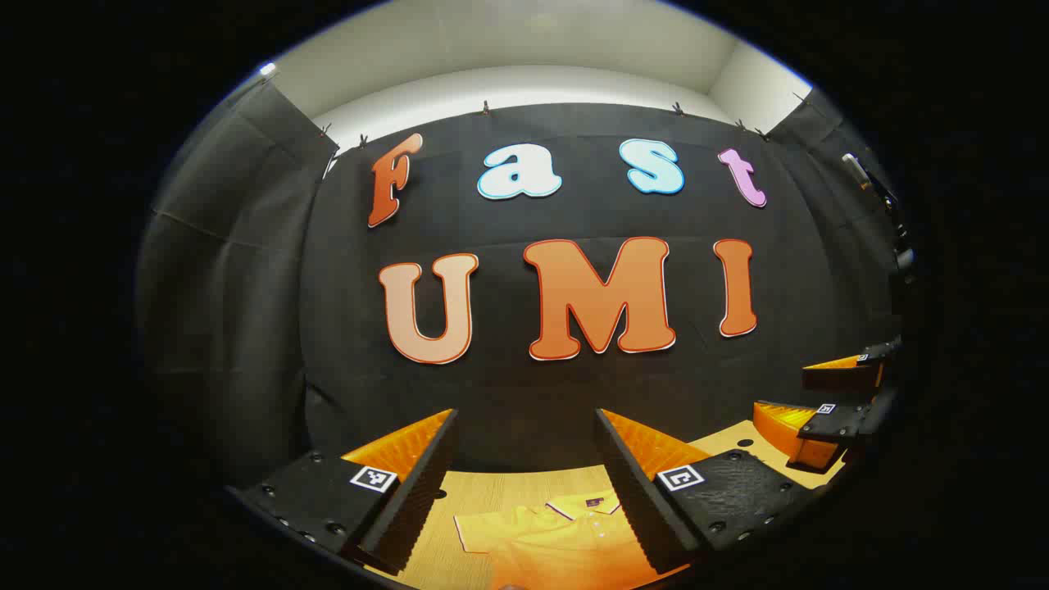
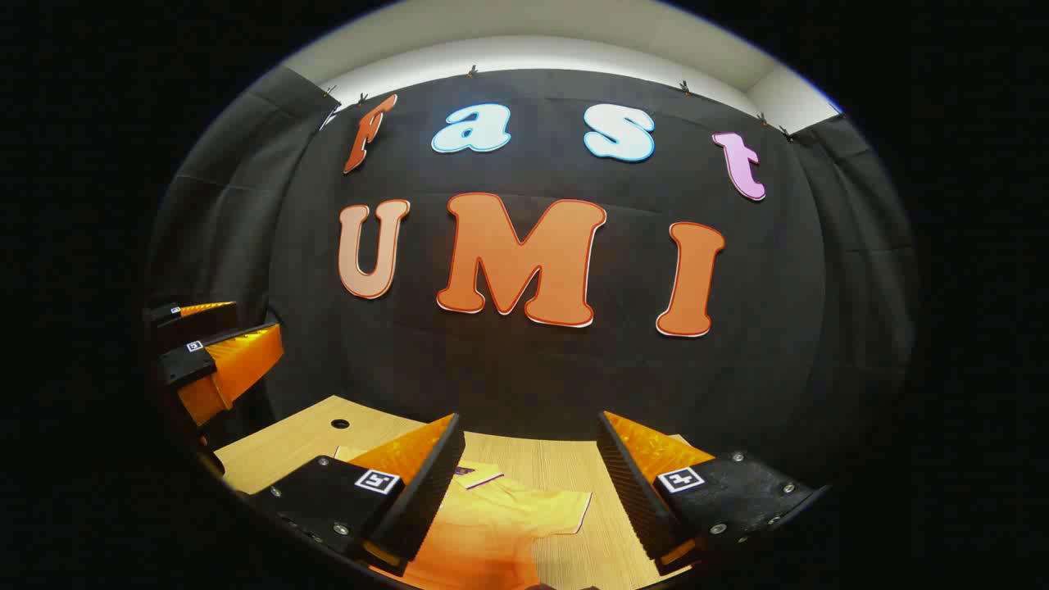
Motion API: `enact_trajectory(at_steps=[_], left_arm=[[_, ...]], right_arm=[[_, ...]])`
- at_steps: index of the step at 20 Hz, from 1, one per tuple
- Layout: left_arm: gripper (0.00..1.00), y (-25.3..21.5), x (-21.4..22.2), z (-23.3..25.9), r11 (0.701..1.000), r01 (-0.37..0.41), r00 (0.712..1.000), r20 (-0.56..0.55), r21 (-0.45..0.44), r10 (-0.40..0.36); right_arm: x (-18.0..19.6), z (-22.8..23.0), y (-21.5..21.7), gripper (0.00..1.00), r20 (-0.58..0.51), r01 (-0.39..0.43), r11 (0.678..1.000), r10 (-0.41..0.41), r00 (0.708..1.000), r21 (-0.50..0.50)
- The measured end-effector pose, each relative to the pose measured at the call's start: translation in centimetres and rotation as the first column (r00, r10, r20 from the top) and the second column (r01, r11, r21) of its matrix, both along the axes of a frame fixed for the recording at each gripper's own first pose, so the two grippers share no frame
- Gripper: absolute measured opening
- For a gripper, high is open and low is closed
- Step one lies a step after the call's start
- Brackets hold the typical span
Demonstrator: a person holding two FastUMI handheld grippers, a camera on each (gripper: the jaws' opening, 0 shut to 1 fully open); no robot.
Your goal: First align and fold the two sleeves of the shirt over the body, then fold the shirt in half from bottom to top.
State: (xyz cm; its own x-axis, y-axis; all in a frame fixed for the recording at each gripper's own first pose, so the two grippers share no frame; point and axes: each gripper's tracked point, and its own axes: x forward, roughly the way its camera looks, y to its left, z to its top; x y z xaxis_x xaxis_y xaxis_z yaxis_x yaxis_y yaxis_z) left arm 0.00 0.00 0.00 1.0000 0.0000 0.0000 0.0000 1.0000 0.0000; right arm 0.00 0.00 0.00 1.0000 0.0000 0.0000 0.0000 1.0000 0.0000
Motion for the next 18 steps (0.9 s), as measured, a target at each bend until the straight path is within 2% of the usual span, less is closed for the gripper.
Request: enact_trajectory(at_steps=[10,18], left_arm=[[1.00,1.9,0.8,0.0,0.998,0.058,0.998,0.025,0.002,-0.058],[0.99,2.0,1.8,-0.7,0.988,0.155,0.988,0.025,0.010,-0.155]], right_arm=[[-0.2,0.7,1.0,0.98,-0.012,0.063,0.998,-0.063,0.998,-0.023],[-0.9,0.8,1.1,0.98,-0.024,0.147,0.989,-0.148,0.989,-0.031]])
